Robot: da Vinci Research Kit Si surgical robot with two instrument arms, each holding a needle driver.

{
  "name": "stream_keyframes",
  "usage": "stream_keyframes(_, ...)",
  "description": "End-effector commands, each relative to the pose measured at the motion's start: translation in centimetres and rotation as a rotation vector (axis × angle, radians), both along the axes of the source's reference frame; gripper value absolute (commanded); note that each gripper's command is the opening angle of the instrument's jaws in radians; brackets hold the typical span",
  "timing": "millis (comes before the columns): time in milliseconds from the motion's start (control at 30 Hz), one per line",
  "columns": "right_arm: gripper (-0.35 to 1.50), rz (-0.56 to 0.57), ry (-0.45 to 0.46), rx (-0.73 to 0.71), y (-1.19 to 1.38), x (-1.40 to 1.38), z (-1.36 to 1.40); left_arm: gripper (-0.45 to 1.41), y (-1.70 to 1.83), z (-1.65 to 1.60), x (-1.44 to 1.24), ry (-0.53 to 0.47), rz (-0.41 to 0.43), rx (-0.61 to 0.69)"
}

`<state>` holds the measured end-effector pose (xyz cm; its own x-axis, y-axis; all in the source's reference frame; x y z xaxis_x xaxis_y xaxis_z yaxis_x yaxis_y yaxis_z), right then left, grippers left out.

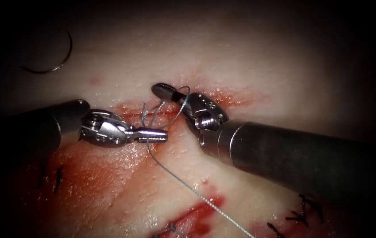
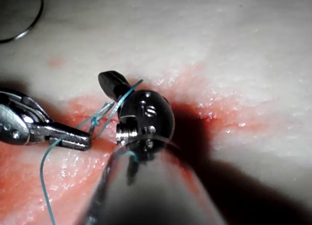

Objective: Wound Closure

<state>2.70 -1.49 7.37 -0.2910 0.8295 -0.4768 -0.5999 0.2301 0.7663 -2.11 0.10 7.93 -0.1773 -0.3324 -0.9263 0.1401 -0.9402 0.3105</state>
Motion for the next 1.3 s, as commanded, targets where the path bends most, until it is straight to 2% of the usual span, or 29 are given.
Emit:
stream_keyframes(33,-0.35,-0.042,-0.014,-0.051,0.0,0.12,0.02,-0.45,0.1,0.03,-0.02,0.005,-0.005,-0.001)
stream_keyframes(200,-0.35,-0.14,-0.038,-0.165,-0.08,0.12,0.06,-0.45,0.24,-0.07,0.18,0.017,-0.034,0.018)
stream_keyframes(300,-0.35,-0.176,-0.019,-0.189,-0.12,0.13,0.09,-0.45,0.33,-0.14,0.31,0.024,-0.051,0.03)
stream_keyframes(667,-0.35,-0.228,0.009,-0.24,-0.21,0.15,0.08,-0.45,0.96,-0.2,0.72,0.045,-0.158,0.036)
stream_keyframes(867,-0.35,-0.268,0.013,-0.279,-0.27,0.17,0.07,-0.45,1.38,-0.15,0.8,0.149,-0.294,0.02)
stream_keyframes(1167,-0.35,-0.318,0.018,-0.29,-0.45,0.24,0.1,-0.45,1.71,-0.03,0.85,0.283,-0.477,0.003)
stream_keyframes(1300,-0.35,-0.345,0.024,-0.293,-0.56,0.32,0.13,-0.45,1.92,-0.02,0.87,0.296,-0.543,-0.015)
